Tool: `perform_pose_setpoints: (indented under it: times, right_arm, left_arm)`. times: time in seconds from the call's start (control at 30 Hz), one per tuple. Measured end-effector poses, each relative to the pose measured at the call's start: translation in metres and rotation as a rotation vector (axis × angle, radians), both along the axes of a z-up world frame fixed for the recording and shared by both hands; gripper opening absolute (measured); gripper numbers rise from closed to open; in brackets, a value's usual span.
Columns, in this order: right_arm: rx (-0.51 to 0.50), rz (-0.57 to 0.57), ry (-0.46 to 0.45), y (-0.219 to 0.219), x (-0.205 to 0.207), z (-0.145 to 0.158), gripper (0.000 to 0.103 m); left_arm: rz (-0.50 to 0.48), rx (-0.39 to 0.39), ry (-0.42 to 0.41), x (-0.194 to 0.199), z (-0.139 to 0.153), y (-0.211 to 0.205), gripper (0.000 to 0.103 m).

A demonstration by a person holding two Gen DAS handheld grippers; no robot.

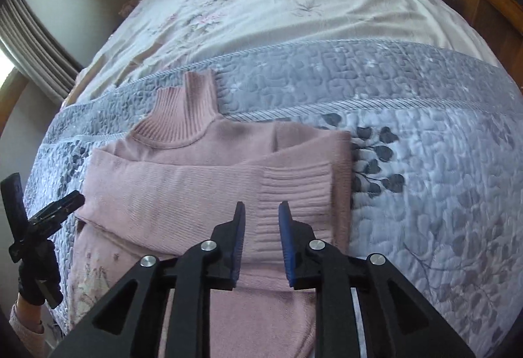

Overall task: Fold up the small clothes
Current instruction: 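Grasp the turtleneck collar with both grippers and lift it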

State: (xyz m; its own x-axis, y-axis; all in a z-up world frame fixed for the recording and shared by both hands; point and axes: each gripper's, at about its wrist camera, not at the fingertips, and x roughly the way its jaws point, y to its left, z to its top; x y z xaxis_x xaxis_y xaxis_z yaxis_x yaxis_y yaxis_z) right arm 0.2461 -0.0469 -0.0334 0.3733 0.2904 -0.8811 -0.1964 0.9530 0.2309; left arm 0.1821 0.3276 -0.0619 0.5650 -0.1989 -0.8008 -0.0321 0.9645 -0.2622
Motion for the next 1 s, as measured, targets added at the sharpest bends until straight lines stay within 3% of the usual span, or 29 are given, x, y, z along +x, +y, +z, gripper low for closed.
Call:
perform_pose_setpoints:
  times: [0.13, 0.27, 0.37, 0.43, 0.57, 0.73, 0.9, 1.0]
  right_arm:
    - [-0.031, -0.004, 0.062, 0.007, 0.013, -0.027, 0.021]
    - [-0.072, -0.036, 0.101, -0.008, 0.007, -0.051, 0.021]
    - [-0.054, -0.021, 0.108, -0.015, 0.002, -0.063, 0.021]
    - [-0.06, -0.004, 0.106, -0.015, 0.003, -0.062, 0.021]
    - [-0.047, 0.004, 0.122, -0.013, 0.008, -0.055, 0.024]
    - [0.024, 0.051, 0.068, 0.0, 0.025, -0.032, 0.031]
    - [0.093, 0.091, 0.035, 0.038, 0.08, -0.016, 0.048]
    - [0.152, 0.105, 0.083, 0.066, 0.122, -0.023, 0.051]
  left_arm:
    - [-0.026, 0.028, 0.026, 0.012, -0.009, -0.016, 0.05]
    - [-0.001, 0.041, 0.082, 0.016, -0.031, -0.004, 0.05]
    - [-0.003, -0.014, 0.083, 0.012, -0.046, 0.011, 0.049]
    - [-0.006, -0.022, 0.07, 0.01, -0.046, 0.012, 0.049]
    - [-0.036, 0.037, 0.073, 0.011, -0.044, 0.003, 0.053]
    - [-0.064, 0.084, 0.06, 0.024, -0.027, -0.005, 0.057]
    - [-0.019, -0.033, 0.023, 0.067, 0.0, -0.001, 0.065]
    - [0.012, -0.081, 0.041, 0.11, 0.004, -0.003, 0.065]
